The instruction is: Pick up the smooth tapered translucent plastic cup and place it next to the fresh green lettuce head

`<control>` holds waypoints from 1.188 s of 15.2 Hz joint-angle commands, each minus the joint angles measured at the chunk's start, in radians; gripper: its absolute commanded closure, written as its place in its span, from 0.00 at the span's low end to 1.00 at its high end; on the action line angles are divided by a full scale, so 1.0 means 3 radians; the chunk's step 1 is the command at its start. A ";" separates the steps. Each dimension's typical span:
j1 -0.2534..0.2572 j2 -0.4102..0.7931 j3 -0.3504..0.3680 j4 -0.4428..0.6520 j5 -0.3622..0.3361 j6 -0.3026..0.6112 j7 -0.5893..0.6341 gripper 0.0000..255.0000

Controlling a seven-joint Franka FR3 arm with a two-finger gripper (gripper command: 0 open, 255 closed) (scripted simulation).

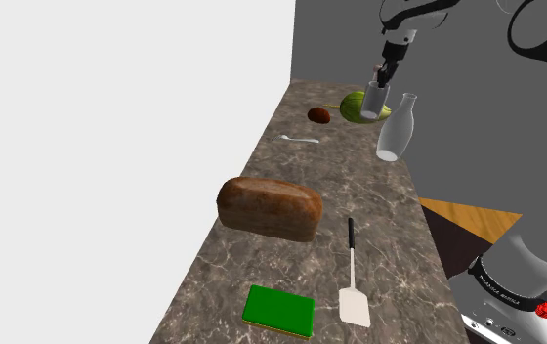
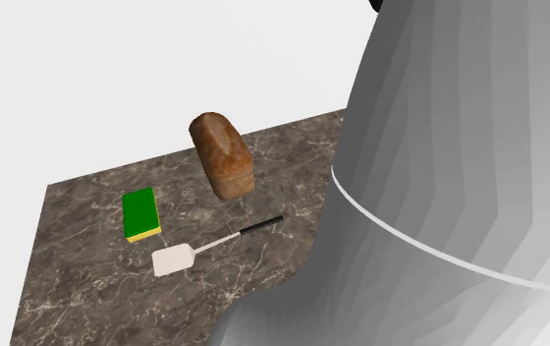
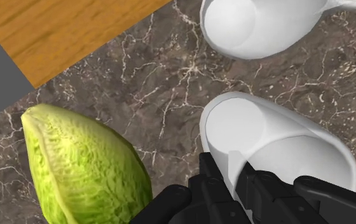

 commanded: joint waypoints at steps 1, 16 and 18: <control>0.0005 0.0001 0.0003 -0.0082 0.0003 0.0086 -0.0003 1.00; -0.0002 0.0163 0.0043 -0.0547 0.0105 0.0697 -0.0072 1.00; -0.0007 0.0196 0.0051 -0.0595 0.0125 0.0774 -0.0085 1.00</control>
